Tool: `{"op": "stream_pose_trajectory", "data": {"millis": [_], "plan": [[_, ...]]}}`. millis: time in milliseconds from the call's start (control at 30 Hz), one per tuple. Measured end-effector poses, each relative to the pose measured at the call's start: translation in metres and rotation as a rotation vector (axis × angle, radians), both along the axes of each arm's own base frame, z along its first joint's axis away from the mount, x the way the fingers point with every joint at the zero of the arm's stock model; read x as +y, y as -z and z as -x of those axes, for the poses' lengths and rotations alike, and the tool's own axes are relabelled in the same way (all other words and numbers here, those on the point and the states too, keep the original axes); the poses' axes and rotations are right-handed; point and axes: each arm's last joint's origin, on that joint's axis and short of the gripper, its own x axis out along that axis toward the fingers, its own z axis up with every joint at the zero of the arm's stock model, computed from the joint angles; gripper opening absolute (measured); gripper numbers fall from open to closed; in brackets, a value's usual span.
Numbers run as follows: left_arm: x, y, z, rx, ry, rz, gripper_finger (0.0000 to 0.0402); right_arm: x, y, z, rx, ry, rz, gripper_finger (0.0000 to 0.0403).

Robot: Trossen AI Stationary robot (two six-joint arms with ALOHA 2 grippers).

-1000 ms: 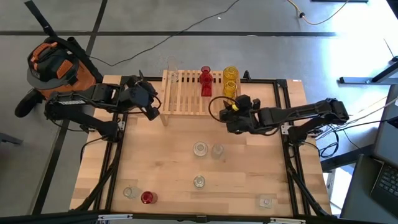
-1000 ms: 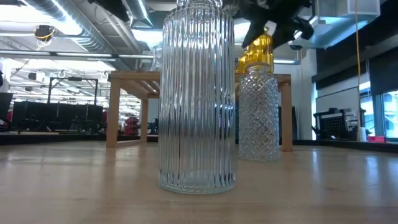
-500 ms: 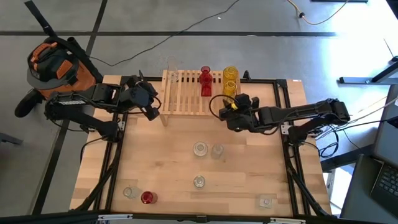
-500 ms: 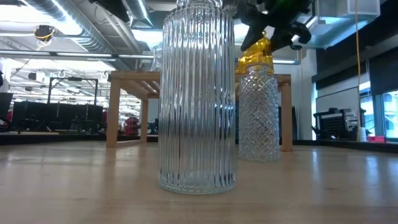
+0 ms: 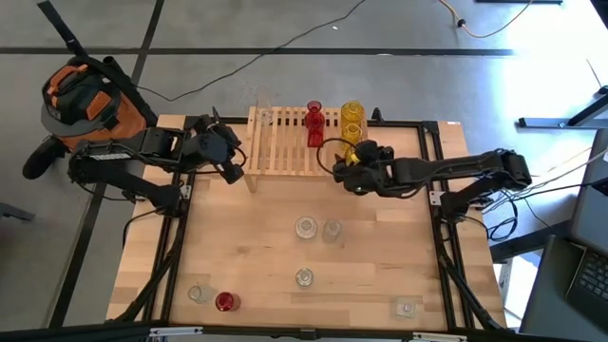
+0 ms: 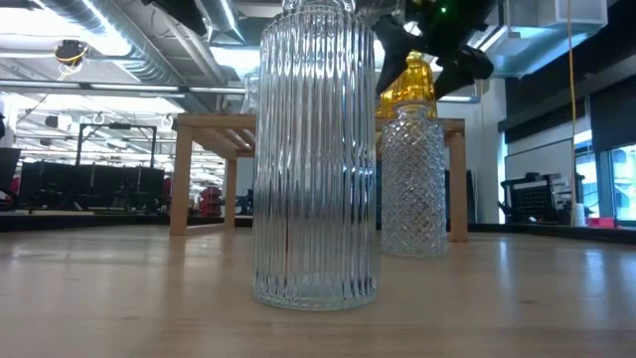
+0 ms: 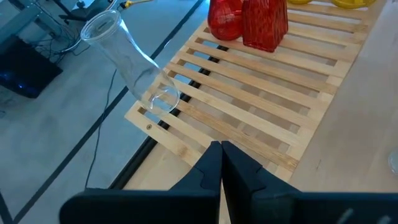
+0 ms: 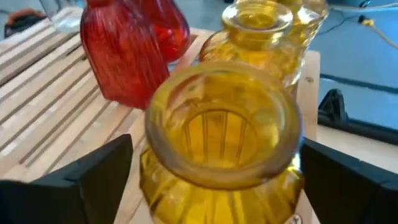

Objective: Sort vases onto shelf
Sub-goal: Put the yellow vase on the shelf align with the other yellow vases

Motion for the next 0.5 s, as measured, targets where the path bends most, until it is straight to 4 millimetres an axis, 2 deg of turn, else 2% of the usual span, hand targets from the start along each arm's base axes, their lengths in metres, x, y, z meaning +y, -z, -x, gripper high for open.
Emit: {"op": "stream_pose_trajectory", "data": {"millis": [133,500], "plan": [[0.0,0.0,0.0,0.0,0.0,0.0,0.0,0.0,-0.014,-0.001,-0.026,0.005,0.006,0.0384],[0.0,0.0,0.0,0.0,0.0,0.0,0.0,0.001,-0.043,0.001,-0.026,-0.028,-0.039,0.0327]]}}
